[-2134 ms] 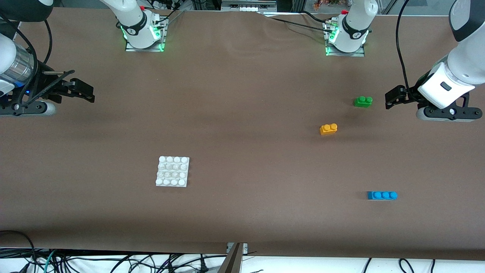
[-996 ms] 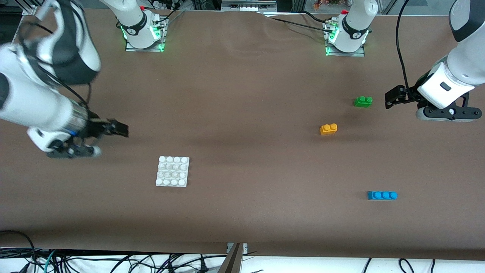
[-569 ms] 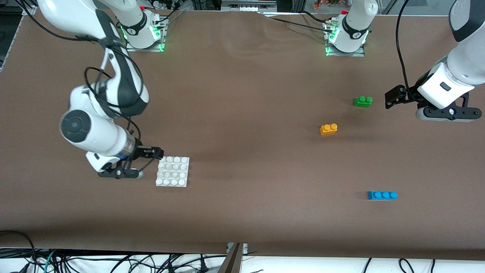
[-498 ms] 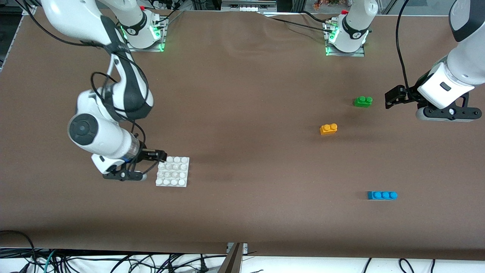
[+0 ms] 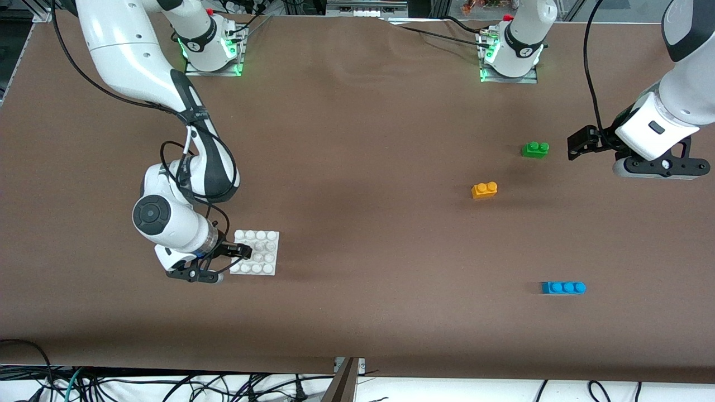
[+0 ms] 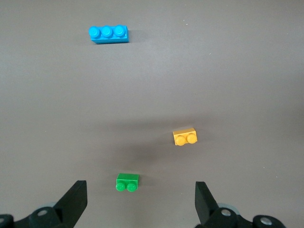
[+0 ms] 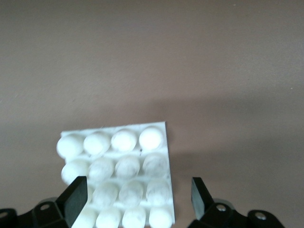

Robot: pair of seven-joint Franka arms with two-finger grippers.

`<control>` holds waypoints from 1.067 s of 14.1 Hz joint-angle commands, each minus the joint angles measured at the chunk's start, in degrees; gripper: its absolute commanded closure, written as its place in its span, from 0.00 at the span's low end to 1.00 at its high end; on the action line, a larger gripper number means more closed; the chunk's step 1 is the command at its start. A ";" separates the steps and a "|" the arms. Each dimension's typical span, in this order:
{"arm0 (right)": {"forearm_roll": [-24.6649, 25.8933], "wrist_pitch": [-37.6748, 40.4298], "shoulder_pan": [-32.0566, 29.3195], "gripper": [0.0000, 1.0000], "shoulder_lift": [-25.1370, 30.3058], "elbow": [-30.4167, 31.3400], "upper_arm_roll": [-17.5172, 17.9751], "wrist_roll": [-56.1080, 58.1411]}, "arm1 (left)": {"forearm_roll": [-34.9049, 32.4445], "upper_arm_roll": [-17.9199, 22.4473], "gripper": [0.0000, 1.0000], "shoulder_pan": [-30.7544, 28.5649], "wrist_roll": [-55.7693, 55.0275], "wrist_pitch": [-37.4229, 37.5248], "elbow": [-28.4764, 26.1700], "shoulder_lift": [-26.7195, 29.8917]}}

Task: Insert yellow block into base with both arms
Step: 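Grasp the white base plate with the right gripper and slide it toward the yellow block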

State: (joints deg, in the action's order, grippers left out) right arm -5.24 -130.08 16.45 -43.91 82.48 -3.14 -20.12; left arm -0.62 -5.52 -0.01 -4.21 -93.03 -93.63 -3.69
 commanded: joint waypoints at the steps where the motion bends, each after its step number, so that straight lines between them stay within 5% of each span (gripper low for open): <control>1: -0.74 -1.58 -0.19 0.03 -1.88 -0.74 -0.03 -2.21 | 1.33 -0.02 0.00 -0.25 0.87 1.62 1.52 -0.62; 15: -0.92 -5.18 0.60 0.15 -3.55 2.51 0.06 -2.38 | 1.41 -0.02 0.00 -0.25 0.87 1.97 1.52 -0.62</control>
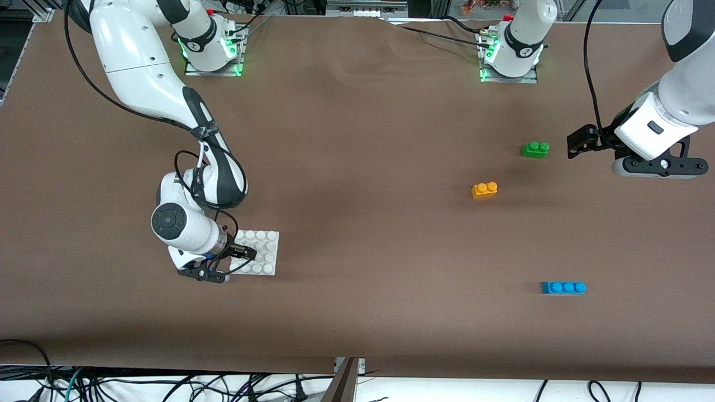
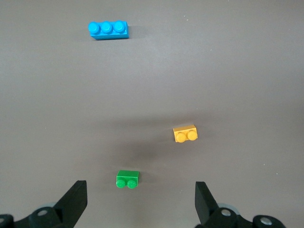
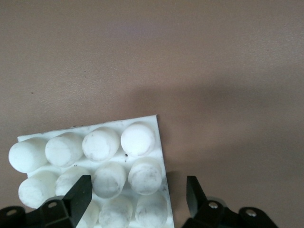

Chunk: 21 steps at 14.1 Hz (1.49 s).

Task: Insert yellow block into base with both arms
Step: 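Grasp the white base plate with the right gripper and slide it toward the yellow block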

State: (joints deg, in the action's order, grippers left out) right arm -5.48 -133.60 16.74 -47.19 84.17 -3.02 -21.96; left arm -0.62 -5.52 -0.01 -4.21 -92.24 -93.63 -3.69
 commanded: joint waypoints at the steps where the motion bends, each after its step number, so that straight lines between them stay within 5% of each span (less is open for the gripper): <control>1: -0.67 -2.01 0.40 0.17 -0.45 0.82 -0.06 -0.54 | 1.41 -0.02 0.00 -0.26 0.87 1.27 1.52 -0.62; 6: -0.67 -3.33 1.18 0.32 -1.15 0.82 0.12 -0.54 | 1.41 0.07 0.00 -0.69 1.05 1.36 1.52 -0.62; 21: -0.41 -12.19 13.13 0.32 -4.57 0.21 0.30 -18.55 | 1.41 -0.02 0.00 -0.78 0.96 1.28 1.61 -0.62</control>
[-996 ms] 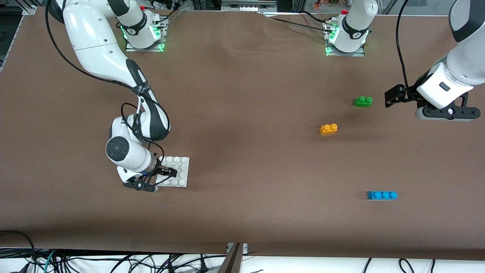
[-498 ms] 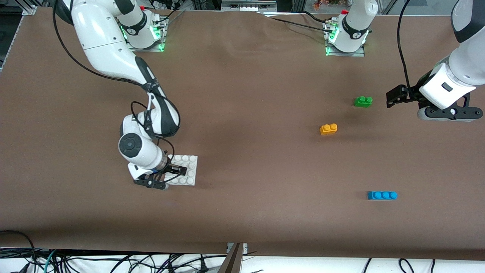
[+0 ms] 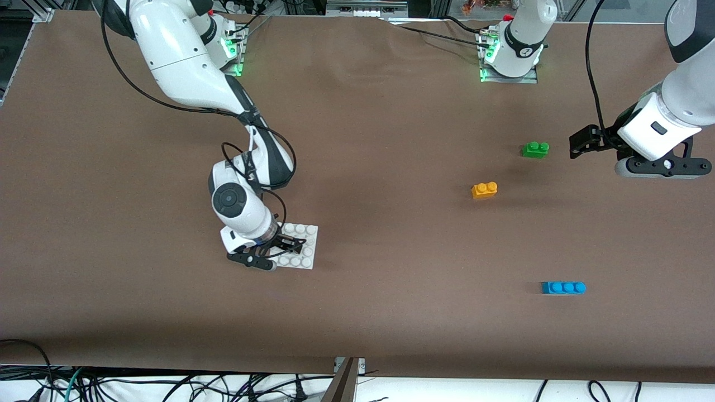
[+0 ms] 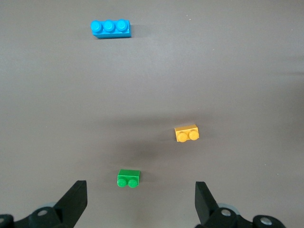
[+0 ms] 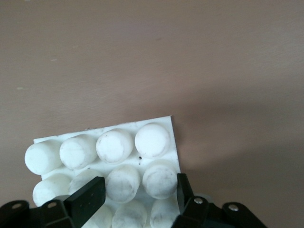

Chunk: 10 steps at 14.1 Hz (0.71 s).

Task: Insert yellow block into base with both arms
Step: 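Grasp the white base plate with the right gripper and slide it toward the yellow block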

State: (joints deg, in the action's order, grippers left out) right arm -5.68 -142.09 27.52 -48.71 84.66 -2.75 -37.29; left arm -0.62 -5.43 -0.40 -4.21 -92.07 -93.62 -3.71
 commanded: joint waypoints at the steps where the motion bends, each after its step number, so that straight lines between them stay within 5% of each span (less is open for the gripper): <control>1: -0.21 -4.33 3.58 0.32 -3.49 -0.46 0.02 -4.27 | 1.41 -0.10 0.00 -0.30 0.96 1.10 1.60 -0.60; 10: -0.04 -5.65 11.32 0.31 -6.48 -4.77 2.21 -12.11 | 1.41 -0.10 0.00 -0.30 0.88 1.19 1.51 -1.47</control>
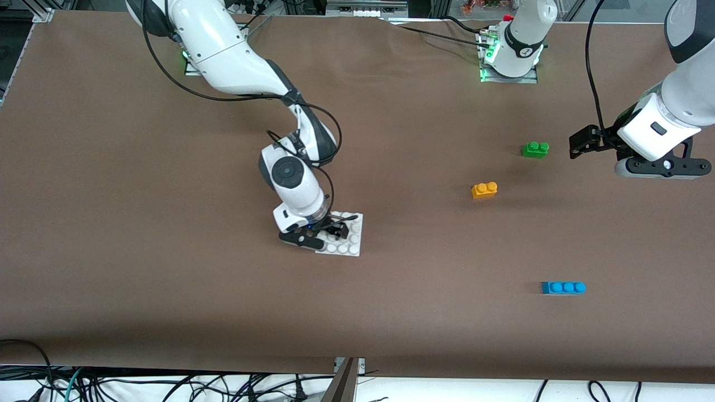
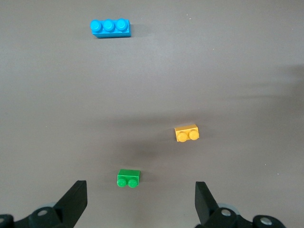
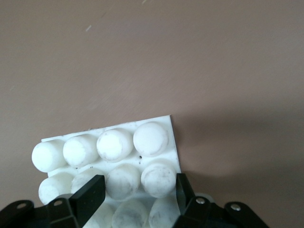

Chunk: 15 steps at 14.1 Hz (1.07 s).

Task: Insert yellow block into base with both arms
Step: 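Hold the base plate with the right gripper while the left gripper reaches the yellow block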

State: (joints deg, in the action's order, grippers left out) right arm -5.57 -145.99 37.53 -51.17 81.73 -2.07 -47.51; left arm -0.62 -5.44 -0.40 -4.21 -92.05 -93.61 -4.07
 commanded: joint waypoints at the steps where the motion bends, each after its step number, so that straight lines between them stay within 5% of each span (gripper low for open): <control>1: -0.14 -2.89 1.93 0.31 -4.12 -1.84 1.80 -1.80 | 1.41 -0.19 0.00 -0.30 0.96 1.17 1.24 -1.29; 7: -0.14 -4.83 6.41 0.31 -7.10 -5.61 2.51 -4.25 | 3.34 -0.19 0.00 -0.39 1.05 0.22 -2.71 -2.44; 15: -0.14 -4.83 10.55 0.31 -10.89 -13.35 2.51 -12.17 | 3.43 -2.46 0.00 -0.48 0.88 -24.36 -24.66 -1.82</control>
State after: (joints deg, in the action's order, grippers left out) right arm -5.57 -150.25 47.46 -58.38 71.66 -0.04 -57.96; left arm 1.27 -6.40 -0.80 -3.99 -110.39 -111.98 -7.56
